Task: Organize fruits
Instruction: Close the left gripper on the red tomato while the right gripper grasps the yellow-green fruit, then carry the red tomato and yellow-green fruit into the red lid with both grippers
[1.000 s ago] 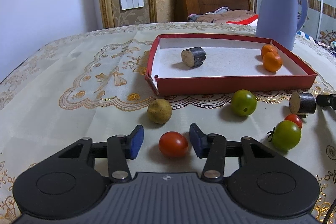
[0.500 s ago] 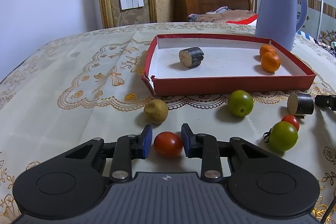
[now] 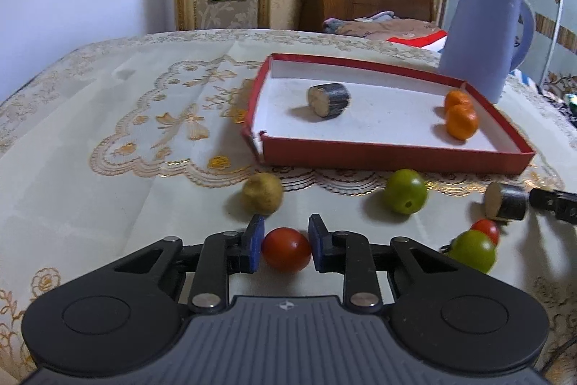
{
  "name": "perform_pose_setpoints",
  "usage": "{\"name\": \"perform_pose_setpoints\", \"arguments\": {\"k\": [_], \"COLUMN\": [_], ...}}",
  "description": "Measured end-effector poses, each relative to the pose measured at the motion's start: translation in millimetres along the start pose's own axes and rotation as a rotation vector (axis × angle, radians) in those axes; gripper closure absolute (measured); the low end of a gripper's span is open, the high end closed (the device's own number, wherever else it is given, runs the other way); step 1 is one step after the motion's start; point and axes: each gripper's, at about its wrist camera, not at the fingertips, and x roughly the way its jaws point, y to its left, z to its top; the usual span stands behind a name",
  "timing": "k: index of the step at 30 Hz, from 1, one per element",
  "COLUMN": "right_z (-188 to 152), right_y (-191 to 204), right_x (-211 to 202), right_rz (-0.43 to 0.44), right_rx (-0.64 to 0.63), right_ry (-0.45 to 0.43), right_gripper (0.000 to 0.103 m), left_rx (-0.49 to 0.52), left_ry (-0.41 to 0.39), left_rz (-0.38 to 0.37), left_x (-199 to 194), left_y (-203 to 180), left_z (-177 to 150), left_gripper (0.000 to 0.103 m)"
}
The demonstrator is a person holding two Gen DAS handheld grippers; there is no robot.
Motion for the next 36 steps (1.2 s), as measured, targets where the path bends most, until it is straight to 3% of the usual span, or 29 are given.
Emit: {"name": "perform_pose_setpoints", "arguments": {"k": [21, 36], "right_z": [0.1, 23.5], "right_y": [-11.9, -3.7], "right_x": [-3.0, -19.9], "right_rz": [0.029, 0.035], "right_rx": [0.066, 0.042], "right_ry": [-0.019, -0.108], "right_gripper": [0.076, 0.076], "left_rx": [0.079, 0.068], "left_ry": [-0.077, -0.087], "left_rz": [-0.01, 0.001], "left_x": [6.2, 23.7], "left_y": [-47.7, -56.8], "left_z": [32.6, 53.5], "left_gripper": [0.077, 0.077]}}
